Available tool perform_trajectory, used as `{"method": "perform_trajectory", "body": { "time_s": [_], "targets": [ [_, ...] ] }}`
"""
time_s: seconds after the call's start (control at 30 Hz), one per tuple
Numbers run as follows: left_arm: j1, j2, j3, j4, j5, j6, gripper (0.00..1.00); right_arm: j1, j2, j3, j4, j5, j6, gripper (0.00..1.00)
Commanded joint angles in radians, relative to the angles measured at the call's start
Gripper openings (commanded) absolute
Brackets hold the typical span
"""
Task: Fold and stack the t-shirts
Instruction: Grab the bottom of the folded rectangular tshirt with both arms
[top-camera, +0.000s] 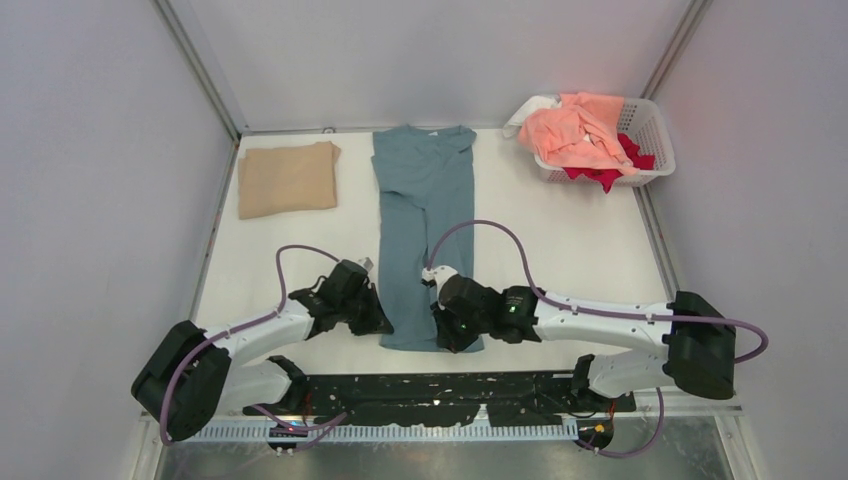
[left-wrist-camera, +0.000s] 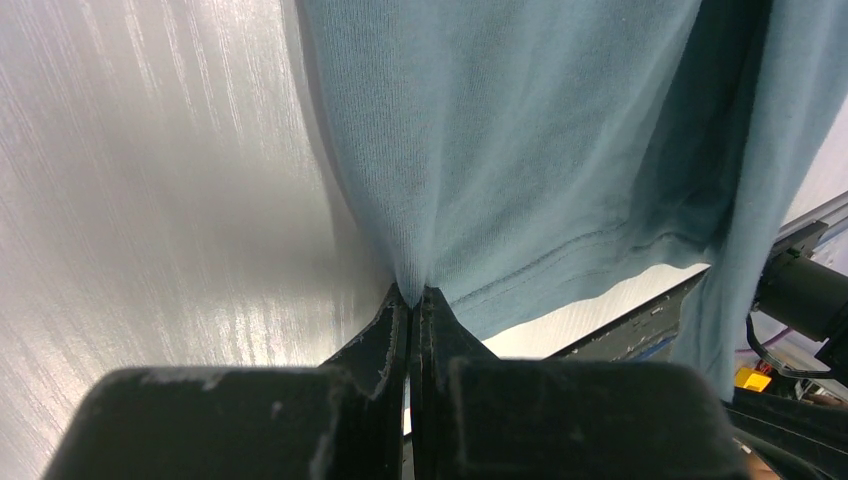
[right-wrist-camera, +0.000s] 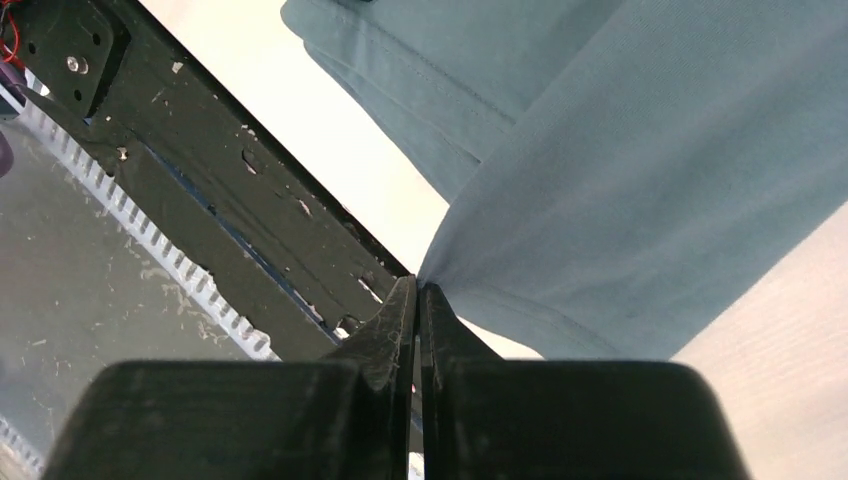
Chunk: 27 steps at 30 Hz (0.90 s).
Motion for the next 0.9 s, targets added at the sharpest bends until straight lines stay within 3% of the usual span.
{"method": "perform_trajectory", "body": {
  "time_s": [0.0, 0.17, 0.3, 0.4, 0.43, 0.53, 0.73, 0.8, 0.87],
  "targets": [
    [-0.018, 0.006, -0.036, -0.095, -0.043, 0.036, 0.0, -0.001, 0.055, 0.045, 0.086, -0.011, 0.024, 0.06],
    [-0.021, 0.011, -0.035, -0.099, -0.042, 0.033, 0.0, 0.002, 0.125, 0.059, 0.12, -0.015, 0.028, 0.13],
    [-0.023, 0.014, -0.037, -0.1, -0.046, 0.031, 0.0, 0.005, 0.149, 0.056, 0.153, -0.044, 0.014, 0.34],
    [-0.023, 0.019, -0.037, -0.1, -0.044, 0.03, 0.0, 0.004, 0.092, 0.035, 0.196, -0.068, -0.012, 0.67],
    [-0.024, 0.018, -0.038, -0.101, -0.043, 0.031, 0.0, 0.004, 0.048, 0.026, 0.221, -0.085, -0.03, 0.72],
    [-0.023, 0.013, -0.038, -0.1, -0.048, 0.033, 0.0, 0.003, -0.063, -0.029, 0.217, -0.034, -0.042, 0.99],
    [-0.024, 0.022, -0.039, -0.098, -0.049, 0.036, 0.0, -0.022, -0.312, -0.14, -0.003, 0.308, 0.116, 0.95],
    [-0.023, 0.024, -0.037, -0.096, -0.048, 0.036, 0.0, -0.078, -0.364, -0.177, -0.081, 0.302, 0.186, 0.97],
    [-0.023, 0.027, -0.037, -0.096, -0.046, 0.036, 0.0, -0.16, -0.4, -0.233, -0.102, 0.203, 0.234, 0.97]
  ]
}}
